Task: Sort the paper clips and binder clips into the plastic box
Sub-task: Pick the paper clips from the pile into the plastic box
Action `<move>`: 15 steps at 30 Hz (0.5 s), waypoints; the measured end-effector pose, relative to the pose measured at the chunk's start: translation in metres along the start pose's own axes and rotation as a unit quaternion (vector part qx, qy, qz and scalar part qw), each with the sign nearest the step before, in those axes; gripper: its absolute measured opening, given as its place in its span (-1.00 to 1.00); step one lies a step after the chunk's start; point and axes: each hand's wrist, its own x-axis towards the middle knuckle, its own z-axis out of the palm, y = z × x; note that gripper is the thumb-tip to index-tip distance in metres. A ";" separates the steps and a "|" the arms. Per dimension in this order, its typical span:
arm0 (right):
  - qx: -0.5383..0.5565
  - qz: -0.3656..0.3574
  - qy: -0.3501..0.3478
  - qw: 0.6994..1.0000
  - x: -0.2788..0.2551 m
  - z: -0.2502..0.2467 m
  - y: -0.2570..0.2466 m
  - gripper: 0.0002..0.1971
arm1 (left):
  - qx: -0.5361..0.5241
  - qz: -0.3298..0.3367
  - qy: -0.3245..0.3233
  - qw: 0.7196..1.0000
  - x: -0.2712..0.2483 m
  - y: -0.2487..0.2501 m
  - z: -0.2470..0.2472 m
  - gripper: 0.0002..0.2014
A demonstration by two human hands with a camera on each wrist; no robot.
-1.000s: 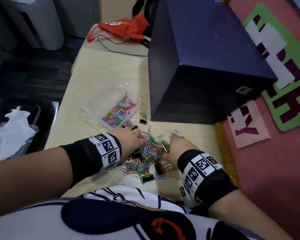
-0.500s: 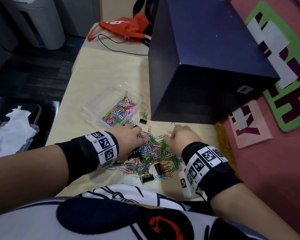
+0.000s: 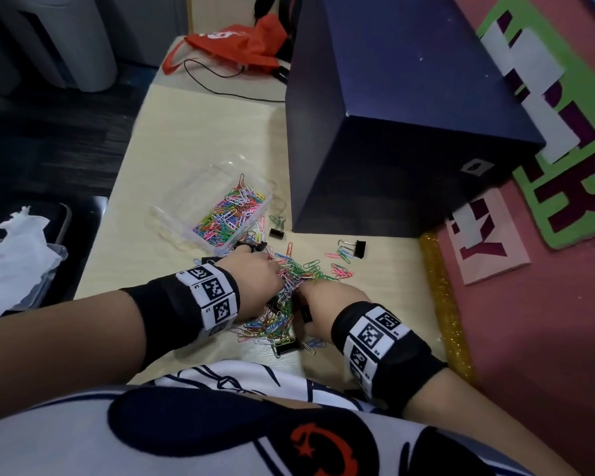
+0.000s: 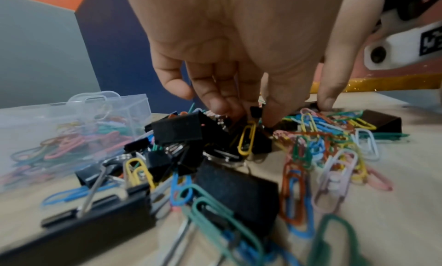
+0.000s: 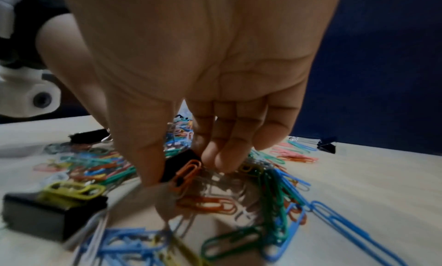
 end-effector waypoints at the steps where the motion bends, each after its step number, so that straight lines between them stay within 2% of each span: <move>1: 0.013 0.004 0.012 1.000 0.000 -0.001 0.003 -0.62 | 0.001 0.001 -0.001 1.000 0.000 0.000 -0.001 -0.72; 5: 0.094 0.026 0.063 0.993 0.002 -0.004 0.013 -0.66 | 0.011 -0.007 0.004 1.000 0.002 -0.006 -0.007 -0.74; 9: 0.209 0.088 0.112 0.967 0.009 -0.007 0.026 -0.62 | 0.003 -0.010 0.023 1.000 0.005 -0.015 -0.010 -0.67; 11: 0.280 0.129 0.146 0.940 0.011 -0.009 0.033 -0.65 | -0.006 -0.015 0.046 0.999 0.006 -0.020 -0.010 -0.65; 15: 0.398 0.204 0.221 0.866 0.014 -0.015 0.049 -0.71 | -0.023 -0.023 0.069 0.997 0.007 -0.025 -0.009 -0.62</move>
